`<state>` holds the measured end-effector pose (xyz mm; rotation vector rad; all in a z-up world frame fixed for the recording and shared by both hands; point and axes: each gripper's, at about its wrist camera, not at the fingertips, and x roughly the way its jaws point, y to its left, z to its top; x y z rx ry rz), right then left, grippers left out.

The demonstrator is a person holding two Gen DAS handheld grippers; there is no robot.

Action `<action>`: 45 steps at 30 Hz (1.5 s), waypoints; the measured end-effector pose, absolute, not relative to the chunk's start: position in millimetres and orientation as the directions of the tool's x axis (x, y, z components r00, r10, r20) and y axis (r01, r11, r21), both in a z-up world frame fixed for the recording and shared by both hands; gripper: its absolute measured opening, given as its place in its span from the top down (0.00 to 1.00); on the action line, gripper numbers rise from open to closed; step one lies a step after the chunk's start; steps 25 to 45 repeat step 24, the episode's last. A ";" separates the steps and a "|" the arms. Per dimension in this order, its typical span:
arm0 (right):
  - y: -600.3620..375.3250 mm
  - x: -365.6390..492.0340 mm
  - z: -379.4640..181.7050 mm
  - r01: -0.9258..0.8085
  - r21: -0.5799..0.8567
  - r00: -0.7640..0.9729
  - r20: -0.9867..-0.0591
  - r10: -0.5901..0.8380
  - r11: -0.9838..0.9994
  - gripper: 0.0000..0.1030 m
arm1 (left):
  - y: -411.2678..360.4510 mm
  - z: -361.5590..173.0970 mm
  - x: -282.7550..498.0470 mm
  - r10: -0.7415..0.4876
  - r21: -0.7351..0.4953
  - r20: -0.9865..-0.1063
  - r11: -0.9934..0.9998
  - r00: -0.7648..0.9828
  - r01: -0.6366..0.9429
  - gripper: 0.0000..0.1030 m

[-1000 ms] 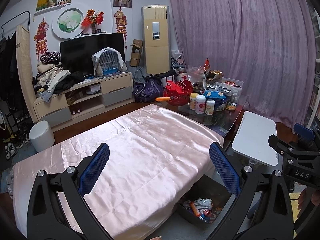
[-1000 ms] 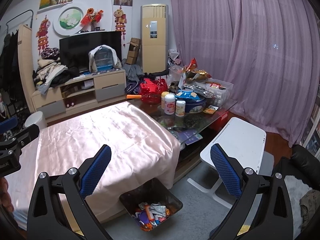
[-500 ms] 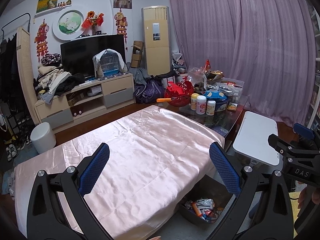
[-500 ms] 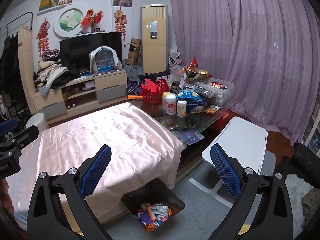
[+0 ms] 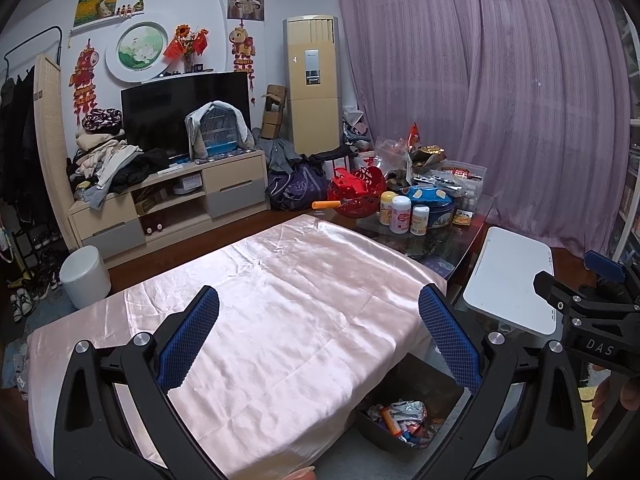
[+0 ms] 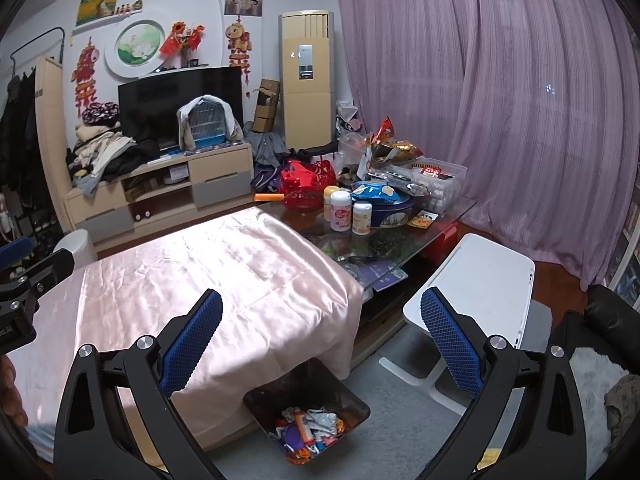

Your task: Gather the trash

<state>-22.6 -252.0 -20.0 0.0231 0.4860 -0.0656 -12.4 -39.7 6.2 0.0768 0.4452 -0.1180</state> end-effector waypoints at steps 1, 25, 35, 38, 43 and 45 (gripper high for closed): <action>-251.6 -22.9 -19.7 0.069 0.005 0.882 -0.468 -0.059 0.998 0.03 | -40.3 6.3 -12.7 -0.100 0.049 -0.434 0.990 0.896 0.134 0.08; -248.5 -27.1 -16.2 0.065 0.031 0.882 -0.470 -0.043 0.997 0.03 | -44.8 11.1 -15.8 -0.080 0.077 -0.434 0.989 0.897 0.125 0.08; -248.5 -27.1 -16.2 0.065 0.031 0.882 -0.470 -0.043 0.997 0.03 | -44.8 11.1 -15.8 -0.080 0.077 -0.434 0.989 0.897 0.125 0.08; -248.5 -27.1 -16.2 0.065 0.031 0.882 -0.470 -0.043 0.997 0.03 | -44.8 11.1 -15.8 -0.080 0.077 -0.434 0.989 0.897 0.125 0.08; -248.5 -27.1 -16.2 0.065 0.031 0.882 -0.470 -0.043 0.997 0.03 | -44.8 11.1 -15.8 -0.080 0.077 -0.434 0.989 0.897 0.125 0.08; -248.5 -27.1 -16.2 0.065 0.031 0.882 -0.470 -0.043 0.997 0.03 | -44.8 11.1 -15.8 -0.080 0.077 -0.434 0.989 0.897 0.125 0.08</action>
